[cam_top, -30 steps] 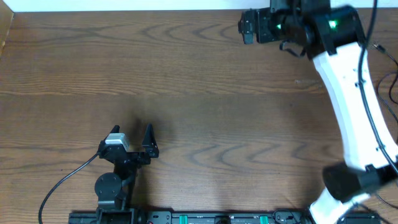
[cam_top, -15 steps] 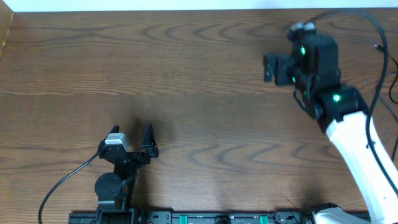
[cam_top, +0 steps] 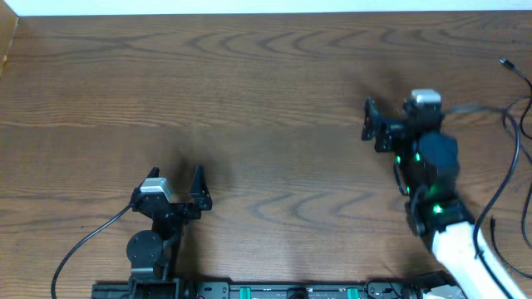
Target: Untangle cables
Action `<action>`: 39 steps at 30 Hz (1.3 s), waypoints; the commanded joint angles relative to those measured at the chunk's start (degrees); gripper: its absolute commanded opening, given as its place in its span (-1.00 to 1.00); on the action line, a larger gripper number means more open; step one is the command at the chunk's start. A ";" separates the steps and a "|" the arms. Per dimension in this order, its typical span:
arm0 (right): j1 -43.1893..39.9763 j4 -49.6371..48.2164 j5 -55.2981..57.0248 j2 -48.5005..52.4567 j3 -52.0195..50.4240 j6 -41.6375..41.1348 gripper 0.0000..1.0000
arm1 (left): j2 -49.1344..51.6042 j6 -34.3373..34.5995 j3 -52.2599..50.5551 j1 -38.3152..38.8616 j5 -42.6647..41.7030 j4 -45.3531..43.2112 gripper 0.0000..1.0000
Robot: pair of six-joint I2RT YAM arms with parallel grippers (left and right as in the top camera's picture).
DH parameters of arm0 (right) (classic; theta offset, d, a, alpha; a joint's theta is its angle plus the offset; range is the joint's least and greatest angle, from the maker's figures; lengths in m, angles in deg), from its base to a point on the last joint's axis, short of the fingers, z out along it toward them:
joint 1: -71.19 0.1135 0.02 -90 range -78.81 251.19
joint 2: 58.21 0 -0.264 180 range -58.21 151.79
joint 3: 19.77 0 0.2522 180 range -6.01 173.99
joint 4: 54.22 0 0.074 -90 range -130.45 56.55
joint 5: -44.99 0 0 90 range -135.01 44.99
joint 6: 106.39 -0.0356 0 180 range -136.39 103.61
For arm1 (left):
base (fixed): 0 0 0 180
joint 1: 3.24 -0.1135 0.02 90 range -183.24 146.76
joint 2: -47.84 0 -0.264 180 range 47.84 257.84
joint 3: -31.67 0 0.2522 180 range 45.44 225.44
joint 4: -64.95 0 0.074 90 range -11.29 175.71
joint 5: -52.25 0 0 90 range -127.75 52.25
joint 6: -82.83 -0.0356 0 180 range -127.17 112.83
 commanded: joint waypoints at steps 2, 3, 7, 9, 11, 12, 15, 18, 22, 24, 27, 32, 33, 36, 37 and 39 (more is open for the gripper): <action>-0.15 -6.82 1.16 -4.70 -7.65 -0.52 0.99 | -0.37 0.04 -0.92 0.13 -0.55 2.10 0.97; -0.31 -8.31 1.14 -5.77 -9.27 -0.52 0.99 | -0.37 0.04 -0.92 0.13 -0.55 2.10 0.97; -1.09 -13.88 1.11 -10.08 -15.13 -0.52 0.98 | -0.37 0.04 -0.92 0.13 -0.55 2.10 0.97; -1.46 -16.90 1.11 -12.33 -18.16 -0.52 0.99 | -0.37 0.04 -0.92 0.13 -0.55 2.10 0.97; -1.84 -20.04 1.14 -14.43 -21.14 -0.52 0.99 | -0.37 0.04 -0.92 0.13 -0.55 2.10 0.97; -2.08 -21.88 1.14 -15.50 -22.80 -0.52 0.99 | -0.37 0.04 -0.92 0.13 -0.55 2.10 0.97; -2.75 -24.24 1.38 -18.21 -25.81 -0.52 0.99 | -0.37 0.04 -0.92 0.13 -0.55 2.10 0.97; -3.04 -22.91 1.79 -20.31 -25.86 -0.50 0.99 | -0.37 0.04 -0.92 0.13 -0.55 2.10 0.97; -3.65 -19.43 1.99 -24.52 -25.86 -0.52 0.98 | -0.37 0.04 -0.92 0.13 -0.55 2.10 0.97; -4.48 -17.09 1.95 -27.04 -25.86 -0.55 0.98 | -0.37 0.04 -0.92 0.13 -0.55 2.10 0.97; -6.23 -12.11 1.51 -31.67 -25.86 -0.55 0.99 | -0.37 0.04 -0.92 0.13 -0.55 2.10 0.97; -11.28 1.66 -1.25 -42.34 -25.86 -0.55 0.99 | -0.37 0.04 -0.92 0.13 -0.55 2.10 0.97; -12.22 3.93 -2.19 -44.22 -25.86 -0.55 0.99 | -0.37 0.04 -0.92 0.13 -0.55 2.10 0.97; -14.47 10.67 -3.30 -49.66 -25.86 -0.55 0.99 | -0.37 0.04 -0.92 0.13 -0.55 2.10 0.97; -15.15 14.40 -3.26 -52.85 -25.86 -0.52 0.99 | -0.37 0.04 -0.92 0.13 -0.55 2.10 0.97; -15.32 17.99 -3.02 -56.00 -25.86 -0.48 0.99 | -0.37 0.04 -0.92 0.13 -0.55 2.10 0.97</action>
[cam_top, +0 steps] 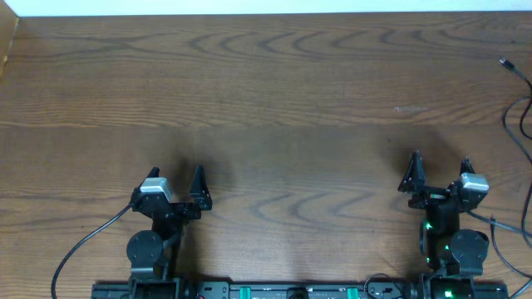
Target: Untangle cables
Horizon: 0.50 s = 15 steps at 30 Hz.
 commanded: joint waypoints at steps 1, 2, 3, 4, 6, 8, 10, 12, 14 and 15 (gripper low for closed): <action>-0.92 5.70 -0.52 -6.71 -0.22 -0.39 0.99 | -0.37 0.04 -0.92 0.13 -0.59 2.05 0.97; -0.94 7.82 -0.13 -8.46 -0.22 -0.42 0.99 | -0.37 0.04 -0.92 0.13 -0.59 2.05 0.97; -1.01 8.70 0.26 -8.72 -0.22 -0.42 0.98 | -0.37 0.04 -0.92 0.13 -0.59 2.05 0.97; -1.07 8.83 0.28 -8.39 -0.22 -0.37 0.98 | -0.37 0.04 -0.92 0.13 -0.59 2.05 0.97; -1.18 10.40 0.28 -8.61 -0.22 0.26 0.99 | -0.37 0.04 -0.92 0.13 -0.59 2.05 0.97; -1.36 11.34 0.15 -8.61 -0.22 2.12 0.98 | -0.37 0.04 -0.92 0.13 -0.59 2.05 0.97; -1.36 12.22 -0.87 -8.61 -0.22 5.73 0.99 | -0.37 0.04 -0.92 0.13 -0.59 2.05 0.97; -1.36 13.09 -3.02 -8.61 -0.22 10.69 0.99 | -0.37 0.04 -0.92 0.13 -0.59 2.05 0.97; -1.36 13.35 -5.20 -8.61 -0.24 16.13 0.99 | -0.37 0.04 -0.92 0.13 -0.59 2.05 0.97; -1.36 13.33 -5.42 -8.61 -0.24 17.88 0.99 | -0.37 0.04 -0.92 0.13 -0.59 2.05 0.97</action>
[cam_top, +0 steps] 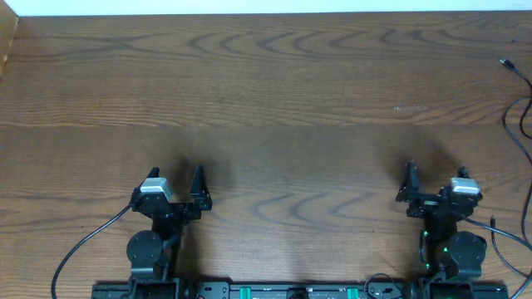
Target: Untangle cables
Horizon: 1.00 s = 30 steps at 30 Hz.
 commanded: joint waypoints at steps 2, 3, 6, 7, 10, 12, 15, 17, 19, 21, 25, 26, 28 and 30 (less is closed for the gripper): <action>-0.33 0.46 -3.26 -0.42 -0.11 11.82 0.99 | -0.35 0.04 -0.92 0.13 -0.59 2.05 0.97; -0.33 0.48 -3.56 -0.42 -0.11 12.87 0.98 | -0.35 0.04 -0.92 0.13 -0.59 2.05 0.97; -0.20 0.33 -5.14 -0.42 -0.11 16.24 0.99 | -0.35 0.04 -0.92 0.13 -0.59 2.05 0.97; -0.17 0.26 -5.77 -0.42 -0.11 17.07 0.99 | -0.35 0.04 -0.92 0.13 -0.59 2.05 0.97; -0.17 0.11 -7.30 -0.42 -0.11 18.01 0.98 | -0.35 0.04 -0.92 0.13 -0.59 2.05 0.97; -0.17 0.09 -7.58 -0.42 -0.11 17.97 0.99 | -0.35 0.04 -0.92 0.13 -0.59 2.05 0.97; -0.17 0.22 -5.27 -0.42 -0.11 13.46 0.99 | -0.35 0.04 -0.92 0.13 -0.59 2.05 0.97; -0.17 0.39 -3.91 -0.42 -0.09 10.05 0.98 | -0.35 0.04 -0.92 0.13 -0.59 2.05 0.97; 0.07 0.37 -3.80 -0.42 -0.09 9.16 0.98 | -0.35 0.04 -0.92 0.13 -0.59 2.05 0.97; 0.96 0.39 -3.78 -0.42 -0.09 9.20 0.98 | -0.35 0.04 -0.92 0.13 -0.59 2.05 0.97; 2.51 0.52 -3.13 -0.42 -0.09 9.14 0.98 | -0.35 0.04 -0.92 0.13 -0.59 2.05 0.97; 2.67 0.52 -3.10 -0.42 -0.09 8.72 0.98 | -0.35 0.04 -0.92 0.13 -0.59 2.05 0.97; 2.82 0.50 -2.43 -0.42 -0.09 6.54 0.99 | -0.35 0.04 -0.92 0.13 -0.59 2.05 0.97; 2.82 0.52 -2.34 -0.42 -0.09 5.27 0.99 | -0.35 0.04 -0.92 0.13 -0.59 2.05 0.97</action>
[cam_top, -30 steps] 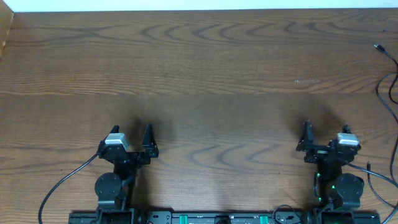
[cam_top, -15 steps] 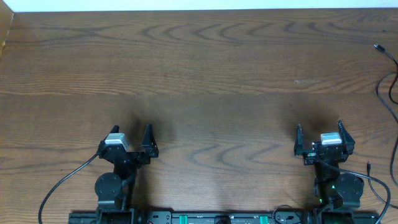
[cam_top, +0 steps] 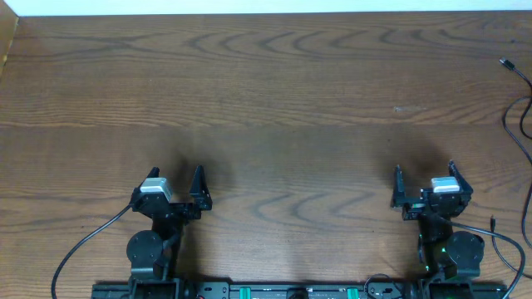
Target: Untangle cables
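Observation:
Only the overhead view is given. A thin black cable (cam_top: 524,116) lies at the table's far right edge, its small plug end (cam_top: 504,61) pointing up-left; most of it runs out of frame. My right gripper (cam_top: 424,171) sits folded near the front edge, open and empty, well left of and below that cable. My left gripper (cam_top: 175,173) rests by the front edge on the left, also open with nothing between its fingers.
The brown wooden table (cam_top: 266,100) fills the view. A black lead (cam_top: 83,245) curves from the left arm's base to the front edge. Another thin lead (cam_top: 499,232) loops beside the right arm's base. The mounting rail (cam_top: 283,291) runs along the front.
My right gripper has shifted slightly left and turned a little at its folded spot near the front edge. It stays open. The left arm and the cable have not moved.
My right arm was stretched out over the right part of the table, its gripper pointing left. Then it was folded back by the front edge with open fingers, and it has shifted slightly there since. The left arm stayed still throughout.

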Action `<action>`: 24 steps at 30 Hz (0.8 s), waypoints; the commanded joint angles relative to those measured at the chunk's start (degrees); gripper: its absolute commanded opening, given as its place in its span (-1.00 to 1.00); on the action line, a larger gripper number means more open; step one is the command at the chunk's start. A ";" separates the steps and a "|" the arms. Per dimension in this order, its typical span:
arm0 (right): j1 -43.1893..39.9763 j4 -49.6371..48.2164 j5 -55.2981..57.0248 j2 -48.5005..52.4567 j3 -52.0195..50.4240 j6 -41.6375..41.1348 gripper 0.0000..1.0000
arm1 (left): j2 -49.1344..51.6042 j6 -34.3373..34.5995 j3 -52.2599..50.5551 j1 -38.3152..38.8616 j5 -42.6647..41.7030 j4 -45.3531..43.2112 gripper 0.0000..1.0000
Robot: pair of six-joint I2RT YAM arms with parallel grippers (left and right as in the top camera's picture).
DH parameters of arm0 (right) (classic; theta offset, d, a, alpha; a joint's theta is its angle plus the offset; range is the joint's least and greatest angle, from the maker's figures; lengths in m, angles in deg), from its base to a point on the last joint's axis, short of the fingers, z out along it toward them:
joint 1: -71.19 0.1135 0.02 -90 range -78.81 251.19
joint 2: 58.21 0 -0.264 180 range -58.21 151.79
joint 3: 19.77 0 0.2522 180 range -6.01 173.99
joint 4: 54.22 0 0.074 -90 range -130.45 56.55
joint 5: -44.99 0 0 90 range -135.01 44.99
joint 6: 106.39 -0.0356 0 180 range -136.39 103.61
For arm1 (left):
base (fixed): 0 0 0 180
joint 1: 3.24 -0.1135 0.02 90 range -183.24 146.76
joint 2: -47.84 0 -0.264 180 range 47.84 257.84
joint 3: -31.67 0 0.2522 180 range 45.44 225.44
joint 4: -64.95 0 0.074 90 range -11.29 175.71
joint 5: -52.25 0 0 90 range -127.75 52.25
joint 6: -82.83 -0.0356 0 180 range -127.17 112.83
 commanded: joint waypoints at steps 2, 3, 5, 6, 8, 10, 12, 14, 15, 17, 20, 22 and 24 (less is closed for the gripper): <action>0.55 0.44 1.29 -0.42 -0.09 -4.02 0.98 | -0.37 0.04 -0.94 0.13 -0.57 2.05 0.97; 0.55 0.44 1.31 -0.42 -0.09 -4.26 0.98 | -0.37 0.04 -0.94 0.13 -0.57 2.05 0.97; 0.55 0.46 1.29 -0.42 -0.09 -4.39 0.99 | -0.37 0.04 -0.94 0.13 -0.57 2.05 0.97; 0.55 0.46 1.29 -0.42 -0.09 -4.42 0.99 | -0.37 0.04 -0.94 0.13 -0.57 2.05 0.97; 0.55 0.46 1.42 -0.42 -0.09 -5.49 0.99 | -0.37 0.04 -0.94 0.13 -0.57 2.05 0.97; 0.55 0.46 1.49 -0.42 -0.09 -6.60 0.98 | -0.37 0.04 -0.94 0.13 -0.57 2.05 0.97; 0.57 0.44 1.36 -0.42 -0.09 -6.75 0.99 | -0.37 0.04 -0.94 0.13 -0.57 2.05 0.97; 0.55 0.44 1.29 -0.42 -0.09 -6.71 0.99 | -0.37 0.04 -0.94 0.13 -0.57 2.05 0.97; 0.55 0.39 1.29 -0.42 -0.09 -6.71 0.99 | -0.37 0.04 -0.94 0.13 -0.57 2.05 0.97; 0.55 0.35 1.27 -0.42 -0.09 -6.73 0.98 | -0.37 0.04 -0.94 0.13 -0.57 2.05 0.97; 0.57 0.33 1.27 -0.42 -0.09 -6.71 0.99 | -0.37 0.04 -0.94 0.13 -0.57 2.05 0.97; 0.55 0.33 1.27 -0.42 -0.09 -6.73 0.99 | -0.37 0.04 -0.94 0.13 -0.57 2.05 0.97; 0.55 0.33 1.27 -0.42 -0.09 -6.73 0.98 | -0.37 0.04 -0.94 0.13 -0.57 2.05 0.97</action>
